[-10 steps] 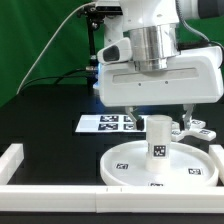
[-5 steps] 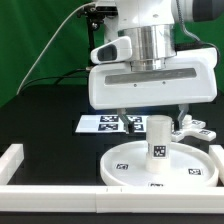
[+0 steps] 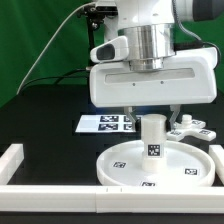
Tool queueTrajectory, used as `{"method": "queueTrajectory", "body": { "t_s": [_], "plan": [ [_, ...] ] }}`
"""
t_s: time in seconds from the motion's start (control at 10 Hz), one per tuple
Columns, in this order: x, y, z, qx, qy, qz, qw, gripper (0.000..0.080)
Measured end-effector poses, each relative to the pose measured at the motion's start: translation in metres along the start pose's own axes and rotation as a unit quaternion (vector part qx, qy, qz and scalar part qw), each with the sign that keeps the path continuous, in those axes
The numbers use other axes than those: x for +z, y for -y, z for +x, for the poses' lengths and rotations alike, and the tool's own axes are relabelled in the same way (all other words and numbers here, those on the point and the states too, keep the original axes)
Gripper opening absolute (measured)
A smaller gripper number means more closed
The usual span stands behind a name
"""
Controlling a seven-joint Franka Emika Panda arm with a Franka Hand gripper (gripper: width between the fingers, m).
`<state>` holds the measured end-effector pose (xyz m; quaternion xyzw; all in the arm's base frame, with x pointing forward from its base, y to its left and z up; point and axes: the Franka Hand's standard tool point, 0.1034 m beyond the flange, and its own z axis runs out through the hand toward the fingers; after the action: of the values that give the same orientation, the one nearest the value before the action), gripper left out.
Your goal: Assemble round table
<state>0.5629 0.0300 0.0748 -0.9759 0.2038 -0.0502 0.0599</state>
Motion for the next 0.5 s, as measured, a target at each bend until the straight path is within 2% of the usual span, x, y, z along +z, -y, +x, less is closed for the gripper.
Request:
{"method": "queueTrajectory", "body": {
  "t_s": [0.3, 0.5],
  "plan": [
    [0.0015, 0.0051, -0.0021, 0.093, 0.004, 0.0, 0.996, 0.0409],
    [0.0014, 0.005, -0.0027, 0.193, 0.007, -0.004, 0.981, 0.041]
  ]
}}
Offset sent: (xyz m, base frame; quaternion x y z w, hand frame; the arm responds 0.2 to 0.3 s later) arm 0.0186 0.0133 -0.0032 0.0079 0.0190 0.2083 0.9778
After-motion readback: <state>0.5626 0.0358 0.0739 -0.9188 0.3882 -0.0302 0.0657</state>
